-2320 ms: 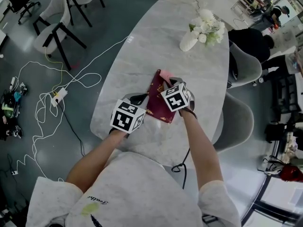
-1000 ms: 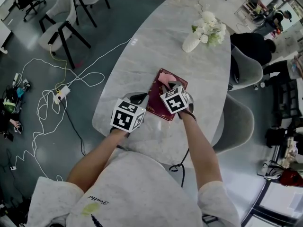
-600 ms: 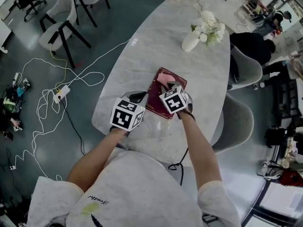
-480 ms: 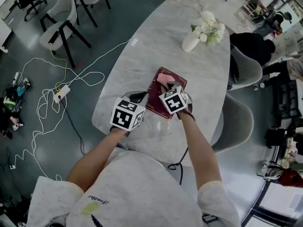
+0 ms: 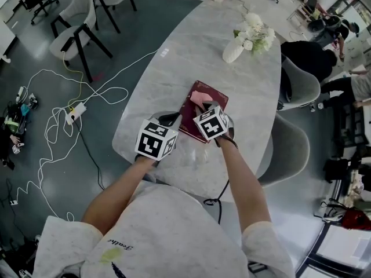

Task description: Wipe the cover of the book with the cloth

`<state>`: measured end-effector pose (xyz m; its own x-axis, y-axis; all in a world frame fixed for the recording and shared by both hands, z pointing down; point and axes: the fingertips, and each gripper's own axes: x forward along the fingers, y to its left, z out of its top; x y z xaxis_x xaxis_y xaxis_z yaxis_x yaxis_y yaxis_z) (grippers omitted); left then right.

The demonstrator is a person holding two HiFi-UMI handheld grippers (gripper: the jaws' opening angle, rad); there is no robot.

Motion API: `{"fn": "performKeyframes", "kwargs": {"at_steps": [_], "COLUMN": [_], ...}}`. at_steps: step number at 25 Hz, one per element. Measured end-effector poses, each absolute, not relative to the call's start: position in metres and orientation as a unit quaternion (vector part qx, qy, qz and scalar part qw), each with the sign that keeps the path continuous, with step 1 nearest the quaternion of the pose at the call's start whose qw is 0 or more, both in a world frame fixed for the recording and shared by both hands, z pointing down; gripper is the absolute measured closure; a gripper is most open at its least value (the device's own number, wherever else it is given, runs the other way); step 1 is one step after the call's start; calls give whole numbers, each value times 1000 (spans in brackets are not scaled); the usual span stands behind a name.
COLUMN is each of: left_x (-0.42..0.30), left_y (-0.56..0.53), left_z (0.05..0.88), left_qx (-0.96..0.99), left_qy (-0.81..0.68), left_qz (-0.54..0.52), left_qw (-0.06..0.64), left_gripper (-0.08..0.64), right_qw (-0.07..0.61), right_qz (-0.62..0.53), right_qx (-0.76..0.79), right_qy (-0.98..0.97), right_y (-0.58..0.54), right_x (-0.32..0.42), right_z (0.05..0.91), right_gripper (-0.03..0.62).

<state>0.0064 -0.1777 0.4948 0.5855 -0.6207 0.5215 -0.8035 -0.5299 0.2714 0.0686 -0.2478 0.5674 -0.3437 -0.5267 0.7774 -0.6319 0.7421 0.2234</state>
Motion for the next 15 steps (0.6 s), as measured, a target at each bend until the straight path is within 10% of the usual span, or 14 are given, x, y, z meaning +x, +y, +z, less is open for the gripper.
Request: {"fn": "performKeyframes", "kwargs": {"at_steps": [15], "left_x": [4], "left_y": [-161], "left_z": [493], "left_qx": [851], "left_qy": [-426], "left_qz": [181], "left_qw": [248], "left_gripper": [554], "right_qw": [452], "right_qz": [54], "right_qx": [340], "right_qy": [-823], "right_y": [-227], "right_x": [61], "right_z": [567], "right_gripper": [574]}}
